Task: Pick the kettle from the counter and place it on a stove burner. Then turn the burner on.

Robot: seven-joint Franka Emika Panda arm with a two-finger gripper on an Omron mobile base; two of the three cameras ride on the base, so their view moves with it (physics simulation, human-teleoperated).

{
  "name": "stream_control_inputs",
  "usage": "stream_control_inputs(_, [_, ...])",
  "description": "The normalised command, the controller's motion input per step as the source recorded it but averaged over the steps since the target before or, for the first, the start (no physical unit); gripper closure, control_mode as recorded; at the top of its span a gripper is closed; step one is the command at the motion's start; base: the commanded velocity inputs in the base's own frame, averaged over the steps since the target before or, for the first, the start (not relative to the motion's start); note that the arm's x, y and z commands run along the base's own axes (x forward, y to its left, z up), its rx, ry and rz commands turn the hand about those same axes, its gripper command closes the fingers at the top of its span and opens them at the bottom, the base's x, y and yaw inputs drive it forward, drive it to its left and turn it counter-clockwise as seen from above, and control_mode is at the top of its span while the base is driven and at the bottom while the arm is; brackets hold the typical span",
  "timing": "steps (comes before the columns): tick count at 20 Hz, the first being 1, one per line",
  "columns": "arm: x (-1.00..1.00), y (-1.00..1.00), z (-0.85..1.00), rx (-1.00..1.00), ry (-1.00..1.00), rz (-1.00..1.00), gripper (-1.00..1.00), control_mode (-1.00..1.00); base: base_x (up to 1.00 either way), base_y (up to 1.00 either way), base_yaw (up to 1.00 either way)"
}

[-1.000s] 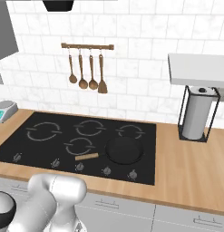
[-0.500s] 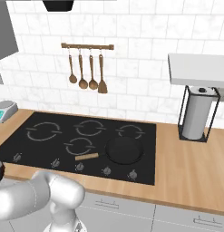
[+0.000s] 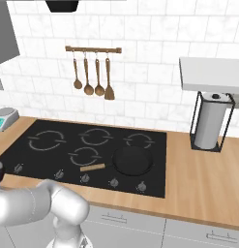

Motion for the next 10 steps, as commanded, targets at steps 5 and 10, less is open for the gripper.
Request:
stream_control_inputs(5, [0.03,0.17,-0.19,0.0,0.1,0.0,-1.0,-1.0,0.0,0.0,0.0])
stream_control_inputs(10, [0.24,0.47,-0.04,0.0,0.0,0.0,-1.0,-1.0,0.0,0.0,0.0])
